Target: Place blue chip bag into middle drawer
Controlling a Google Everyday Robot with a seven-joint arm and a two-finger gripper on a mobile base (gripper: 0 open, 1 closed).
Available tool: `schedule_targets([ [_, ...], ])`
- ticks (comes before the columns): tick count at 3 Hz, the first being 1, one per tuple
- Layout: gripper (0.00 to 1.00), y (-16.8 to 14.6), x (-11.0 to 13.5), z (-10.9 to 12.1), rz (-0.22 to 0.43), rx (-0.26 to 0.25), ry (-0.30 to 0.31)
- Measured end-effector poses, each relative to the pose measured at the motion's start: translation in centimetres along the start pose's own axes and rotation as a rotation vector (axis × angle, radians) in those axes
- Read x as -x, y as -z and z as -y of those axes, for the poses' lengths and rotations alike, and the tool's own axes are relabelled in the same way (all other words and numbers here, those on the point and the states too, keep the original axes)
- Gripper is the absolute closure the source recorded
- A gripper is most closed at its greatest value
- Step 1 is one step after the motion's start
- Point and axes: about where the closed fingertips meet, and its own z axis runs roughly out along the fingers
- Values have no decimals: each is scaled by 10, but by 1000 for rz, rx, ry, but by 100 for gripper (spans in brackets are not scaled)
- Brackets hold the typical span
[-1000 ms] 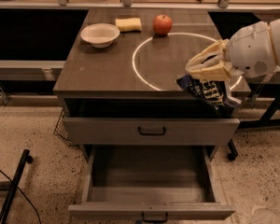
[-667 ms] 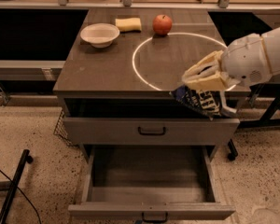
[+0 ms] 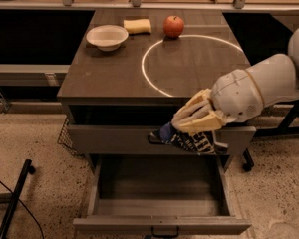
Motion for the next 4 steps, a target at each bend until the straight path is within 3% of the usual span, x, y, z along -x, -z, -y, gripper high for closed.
schedule_targets([
  [1, 100, -13, 0, -10, 7, 51, 11],
  [2, 100, -27, -17, -7, -3, 64, -30],
  [3, 100, -46, -42, -15, 11, 39, -45],
  [4, 100, -68, -89, -21, 31, -59, -81],
])
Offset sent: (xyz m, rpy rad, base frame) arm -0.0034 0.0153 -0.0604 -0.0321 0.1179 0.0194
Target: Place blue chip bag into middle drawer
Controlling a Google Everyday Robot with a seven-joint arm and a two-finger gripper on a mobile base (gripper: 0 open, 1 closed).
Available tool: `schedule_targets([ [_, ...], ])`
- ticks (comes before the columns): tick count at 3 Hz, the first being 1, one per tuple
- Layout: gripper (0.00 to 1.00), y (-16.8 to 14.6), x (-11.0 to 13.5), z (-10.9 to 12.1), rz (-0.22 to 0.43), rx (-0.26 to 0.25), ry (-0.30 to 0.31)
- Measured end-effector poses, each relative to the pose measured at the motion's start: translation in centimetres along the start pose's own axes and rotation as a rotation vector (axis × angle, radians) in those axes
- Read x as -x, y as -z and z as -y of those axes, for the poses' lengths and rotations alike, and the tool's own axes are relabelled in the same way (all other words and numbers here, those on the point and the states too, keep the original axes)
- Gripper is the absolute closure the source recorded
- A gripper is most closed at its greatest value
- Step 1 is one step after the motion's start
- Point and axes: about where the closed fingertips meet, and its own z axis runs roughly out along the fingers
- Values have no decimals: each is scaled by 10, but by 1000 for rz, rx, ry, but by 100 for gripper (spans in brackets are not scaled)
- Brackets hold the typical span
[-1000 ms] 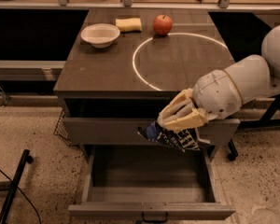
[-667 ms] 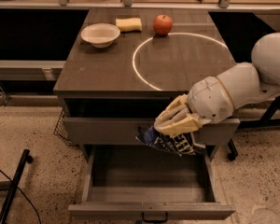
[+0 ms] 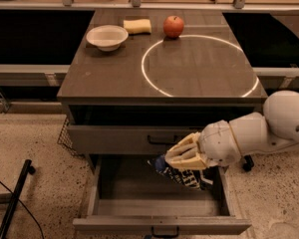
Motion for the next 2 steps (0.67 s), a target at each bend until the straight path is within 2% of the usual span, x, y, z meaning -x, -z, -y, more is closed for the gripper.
schedule_targets([
  [1, 100, -11, -35, 2, 56, -81, -27],
  [2, 100, -12, -35, 4, 53, -84, -26],
])
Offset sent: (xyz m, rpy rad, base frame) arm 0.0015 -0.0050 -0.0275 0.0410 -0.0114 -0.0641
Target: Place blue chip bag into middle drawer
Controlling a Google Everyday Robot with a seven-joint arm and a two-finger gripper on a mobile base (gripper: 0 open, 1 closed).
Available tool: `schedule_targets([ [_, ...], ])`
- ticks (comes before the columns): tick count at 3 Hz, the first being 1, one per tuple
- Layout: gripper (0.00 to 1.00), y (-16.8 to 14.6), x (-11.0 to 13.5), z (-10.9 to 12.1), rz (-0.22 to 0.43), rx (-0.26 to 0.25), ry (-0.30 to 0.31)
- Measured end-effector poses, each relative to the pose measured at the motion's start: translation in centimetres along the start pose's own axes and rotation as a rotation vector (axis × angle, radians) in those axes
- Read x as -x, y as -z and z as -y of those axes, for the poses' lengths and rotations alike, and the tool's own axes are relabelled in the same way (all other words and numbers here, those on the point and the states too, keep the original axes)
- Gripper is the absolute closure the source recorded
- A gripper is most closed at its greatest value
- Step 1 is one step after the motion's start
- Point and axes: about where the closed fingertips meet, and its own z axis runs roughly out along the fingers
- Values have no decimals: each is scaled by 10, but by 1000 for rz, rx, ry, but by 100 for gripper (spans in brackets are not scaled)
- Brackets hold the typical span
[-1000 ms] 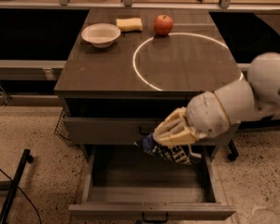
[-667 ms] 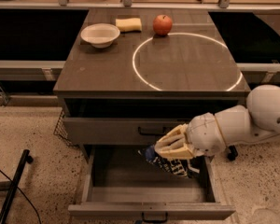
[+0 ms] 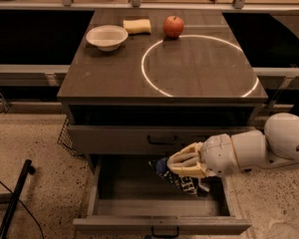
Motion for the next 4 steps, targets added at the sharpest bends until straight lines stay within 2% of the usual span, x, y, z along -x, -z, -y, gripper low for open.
schedule_targets([
  [1, 100, -13, -5, -1, -5, 46, -4],
  [2, 100, -43, -17, 5, 14, 117, 23],
  [3, 100, -67, -39, 10, 53, 104, 12],
  [4, 100, -71, -62, 24, 75, 4, -12],
])
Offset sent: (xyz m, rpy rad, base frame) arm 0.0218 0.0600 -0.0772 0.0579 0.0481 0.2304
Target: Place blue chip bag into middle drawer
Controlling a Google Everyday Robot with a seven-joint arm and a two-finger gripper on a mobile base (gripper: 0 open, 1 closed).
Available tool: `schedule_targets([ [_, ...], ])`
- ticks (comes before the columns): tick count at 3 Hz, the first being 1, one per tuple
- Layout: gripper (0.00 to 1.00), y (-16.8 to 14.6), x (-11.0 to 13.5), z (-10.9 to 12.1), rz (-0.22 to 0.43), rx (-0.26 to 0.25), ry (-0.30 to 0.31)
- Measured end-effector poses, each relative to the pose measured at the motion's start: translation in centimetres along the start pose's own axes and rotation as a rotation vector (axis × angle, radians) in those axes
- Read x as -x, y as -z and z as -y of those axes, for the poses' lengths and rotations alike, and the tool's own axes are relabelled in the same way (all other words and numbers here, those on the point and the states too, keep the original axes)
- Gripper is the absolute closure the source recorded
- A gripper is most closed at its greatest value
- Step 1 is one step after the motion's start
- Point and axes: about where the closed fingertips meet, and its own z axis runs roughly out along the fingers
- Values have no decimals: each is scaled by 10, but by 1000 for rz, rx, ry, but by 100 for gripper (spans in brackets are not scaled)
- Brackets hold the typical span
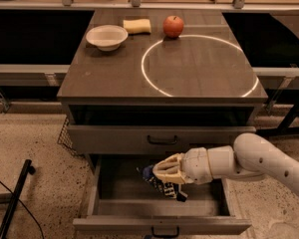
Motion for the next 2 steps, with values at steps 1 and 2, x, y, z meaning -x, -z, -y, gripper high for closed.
schedule_targets([
  [1, 100, 2, -18, 11, 58, -66, -15],
  [2, 100, 1, -22, 12, 69, -73, -20],
])
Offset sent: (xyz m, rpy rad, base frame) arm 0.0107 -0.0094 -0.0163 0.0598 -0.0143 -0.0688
